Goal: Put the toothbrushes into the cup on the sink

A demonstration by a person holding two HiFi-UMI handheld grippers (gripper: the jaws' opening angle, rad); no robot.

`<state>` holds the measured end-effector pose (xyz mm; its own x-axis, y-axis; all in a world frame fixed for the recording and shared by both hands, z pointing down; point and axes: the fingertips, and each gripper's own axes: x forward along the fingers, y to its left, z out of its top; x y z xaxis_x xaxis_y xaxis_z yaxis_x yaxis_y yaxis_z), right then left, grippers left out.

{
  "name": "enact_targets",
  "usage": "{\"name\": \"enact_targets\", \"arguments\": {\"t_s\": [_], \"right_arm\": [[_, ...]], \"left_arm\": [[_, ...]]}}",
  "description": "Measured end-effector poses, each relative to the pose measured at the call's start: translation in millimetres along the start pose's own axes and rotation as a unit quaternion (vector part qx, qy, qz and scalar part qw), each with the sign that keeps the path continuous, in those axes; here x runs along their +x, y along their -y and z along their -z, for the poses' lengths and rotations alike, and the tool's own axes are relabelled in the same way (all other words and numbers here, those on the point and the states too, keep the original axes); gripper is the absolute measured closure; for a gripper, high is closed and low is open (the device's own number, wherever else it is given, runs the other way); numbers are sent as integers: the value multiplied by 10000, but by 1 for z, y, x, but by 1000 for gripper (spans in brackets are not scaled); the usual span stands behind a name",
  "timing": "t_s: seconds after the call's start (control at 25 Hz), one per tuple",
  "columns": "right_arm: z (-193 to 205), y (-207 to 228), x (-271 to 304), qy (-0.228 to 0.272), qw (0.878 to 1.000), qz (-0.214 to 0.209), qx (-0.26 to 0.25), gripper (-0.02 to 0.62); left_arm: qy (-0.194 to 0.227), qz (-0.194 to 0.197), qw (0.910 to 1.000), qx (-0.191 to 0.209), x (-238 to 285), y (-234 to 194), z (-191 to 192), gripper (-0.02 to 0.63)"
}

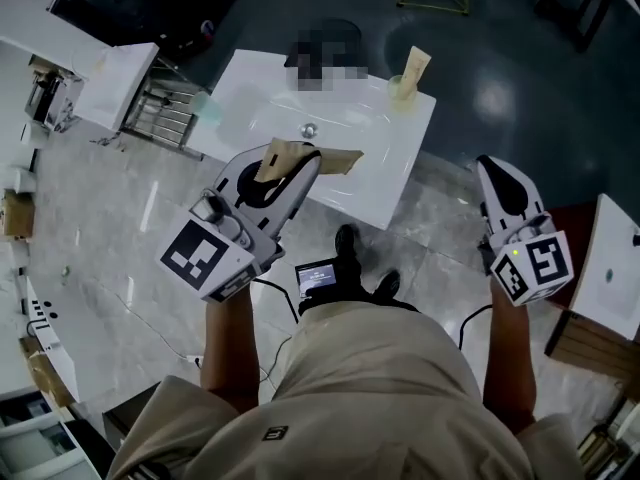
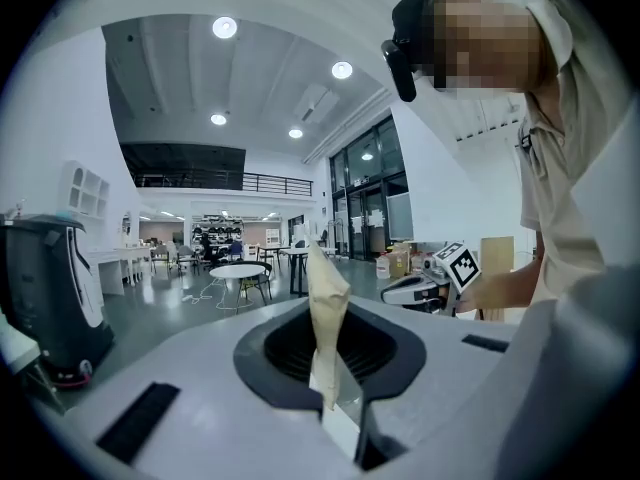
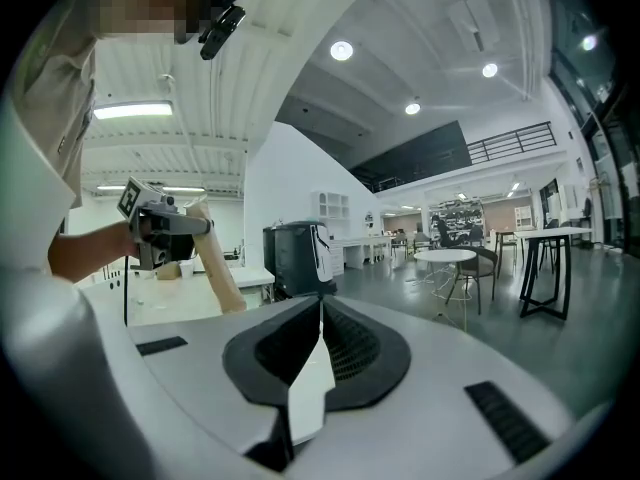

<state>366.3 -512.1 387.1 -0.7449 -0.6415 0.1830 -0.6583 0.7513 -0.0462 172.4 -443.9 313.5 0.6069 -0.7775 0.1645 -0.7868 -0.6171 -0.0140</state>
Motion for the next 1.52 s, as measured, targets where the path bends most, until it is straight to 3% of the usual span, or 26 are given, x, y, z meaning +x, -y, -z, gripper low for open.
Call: {"name": "enact_targets", "arguments": {"t_s": [0.12,0.4,0.72,1.12,1.32,1.52], "right_arm": [[11,-22,10,-55,9997,-217,50,581],[18,-76,44,-229,9979,-599,-84,580],[2,-195,116,-331,9945,-926,-366,580],[-34,-366,178,-217,9958,-690,-561,581],[-40,-424,181,-154,9974,-405,-569,581],[-37,-454,175,-235,9979,-220,-555,581]], "left_arm": [[-230,-312,9992,8,-27,-6,16,568],[-150,-744,9971,-97,-91,-32,32,568],[72,-1119,9933,-294,-216,-99,53,568],[411,-962,9942,-236,-383,-185,60,568],[508,-771,9956,-182,-437,-209,62,568],[468,-665,9966,-99,-465,-224,64,568]]}}
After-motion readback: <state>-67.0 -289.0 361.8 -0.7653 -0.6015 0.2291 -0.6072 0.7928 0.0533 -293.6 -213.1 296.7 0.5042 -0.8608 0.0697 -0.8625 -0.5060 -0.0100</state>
